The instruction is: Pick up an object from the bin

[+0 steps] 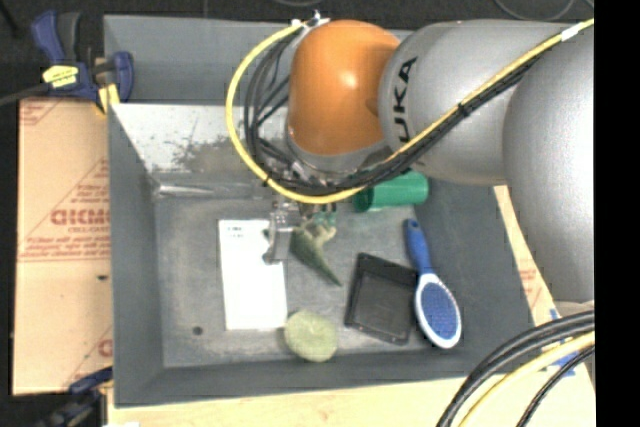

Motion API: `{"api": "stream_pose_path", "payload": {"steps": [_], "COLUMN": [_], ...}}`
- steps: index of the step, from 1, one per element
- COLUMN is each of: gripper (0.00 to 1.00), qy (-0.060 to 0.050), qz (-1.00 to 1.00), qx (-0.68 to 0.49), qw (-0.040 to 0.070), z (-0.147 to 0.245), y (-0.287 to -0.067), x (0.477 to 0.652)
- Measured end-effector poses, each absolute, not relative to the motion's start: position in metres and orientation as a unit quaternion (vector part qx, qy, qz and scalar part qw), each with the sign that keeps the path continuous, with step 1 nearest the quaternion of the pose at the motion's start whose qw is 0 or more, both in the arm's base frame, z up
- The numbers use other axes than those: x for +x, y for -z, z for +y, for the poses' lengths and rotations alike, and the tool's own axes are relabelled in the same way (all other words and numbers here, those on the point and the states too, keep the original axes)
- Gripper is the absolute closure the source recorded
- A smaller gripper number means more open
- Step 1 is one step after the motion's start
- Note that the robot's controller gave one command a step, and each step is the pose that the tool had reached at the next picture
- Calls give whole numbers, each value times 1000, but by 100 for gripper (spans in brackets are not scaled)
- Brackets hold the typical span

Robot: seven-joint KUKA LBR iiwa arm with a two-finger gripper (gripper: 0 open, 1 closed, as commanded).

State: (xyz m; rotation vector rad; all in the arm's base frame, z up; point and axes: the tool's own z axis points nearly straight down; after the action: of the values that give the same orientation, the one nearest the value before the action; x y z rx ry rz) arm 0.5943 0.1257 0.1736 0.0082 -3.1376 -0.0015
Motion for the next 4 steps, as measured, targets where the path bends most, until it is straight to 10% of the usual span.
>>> {"api": "stream_pose_path", "payload": {"steps": [1,3,4], "gripper": [0,0,0], "qy": [1,0,0], "qz": [-1000,-995,-995], "qx": [1,-102,-99], "qw": [-2,-1,-3], "z": [125,51,29], "y": [-179,-115,-139], "x": [596,612,607]}}
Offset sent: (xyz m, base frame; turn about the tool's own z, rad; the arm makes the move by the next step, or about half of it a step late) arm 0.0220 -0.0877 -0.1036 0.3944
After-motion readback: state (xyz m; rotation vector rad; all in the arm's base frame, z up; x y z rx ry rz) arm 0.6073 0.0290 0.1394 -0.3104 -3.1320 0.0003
